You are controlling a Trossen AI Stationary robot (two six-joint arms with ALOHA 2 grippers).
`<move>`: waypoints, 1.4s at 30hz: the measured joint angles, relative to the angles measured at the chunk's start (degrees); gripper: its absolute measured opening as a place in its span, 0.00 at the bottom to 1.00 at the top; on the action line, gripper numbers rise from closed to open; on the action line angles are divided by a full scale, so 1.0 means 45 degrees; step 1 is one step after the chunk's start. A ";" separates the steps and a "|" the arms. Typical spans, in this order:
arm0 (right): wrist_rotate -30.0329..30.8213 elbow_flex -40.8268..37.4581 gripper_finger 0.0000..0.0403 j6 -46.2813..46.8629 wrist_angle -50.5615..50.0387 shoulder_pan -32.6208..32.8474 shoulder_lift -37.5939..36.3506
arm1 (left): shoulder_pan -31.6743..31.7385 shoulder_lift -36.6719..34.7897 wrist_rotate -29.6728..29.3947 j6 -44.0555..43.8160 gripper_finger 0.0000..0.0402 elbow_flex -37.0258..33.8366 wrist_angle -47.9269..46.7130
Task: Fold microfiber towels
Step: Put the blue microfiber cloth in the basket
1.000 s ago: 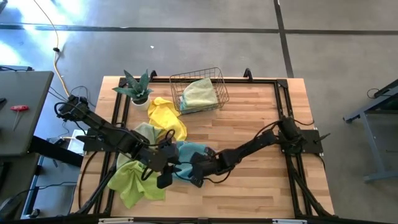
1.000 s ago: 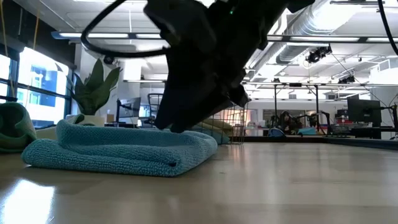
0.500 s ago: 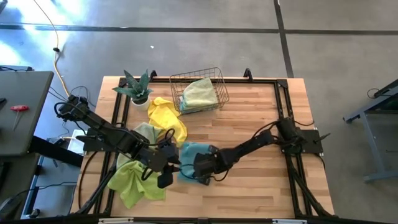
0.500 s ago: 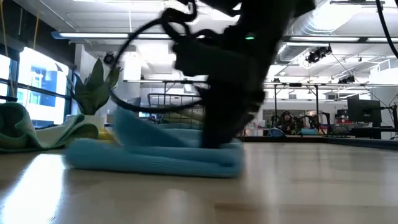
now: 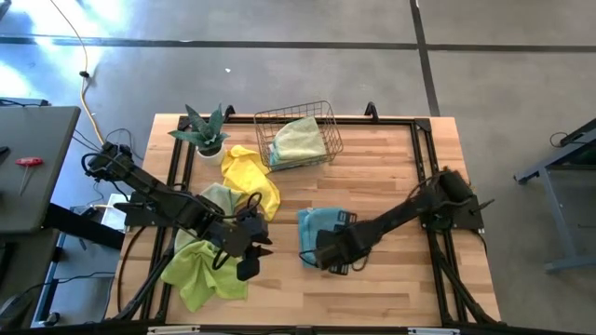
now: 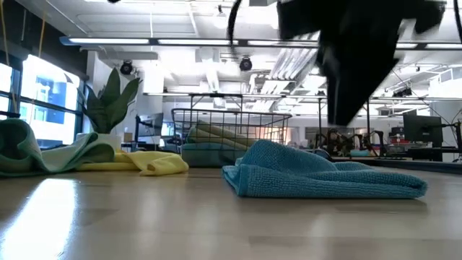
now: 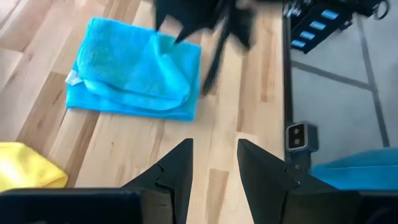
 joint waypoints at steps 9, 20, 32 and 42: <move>-0.0367 -0.5364 0.35 0.5279 0.3720 0.0214 -0.5012 | 0.0419 0.0329 -0.0229 0.1691 0.29 -0.1410 0.2828; 0.1205 -1.0214 0.35 1.3730 1.0409 0.1345 -0.6896 | 0.2161 0.3992 -0.0111 0.4421 0.29 -0.2343 0.8510; 0.1158 -1.0818 0.56 1.4925 0.9972 0.1051 -0.6754 | 0.3345 0.6988 0.0496 0.4463 0.29 -0.2340 1.0608; 0.0574 -1.0813 0.57 1.4111 0.9995 -0.0256 -0.6167 | 0.3528 0.7252 0.0825 0.4656 0.29 -0.2338 0.9673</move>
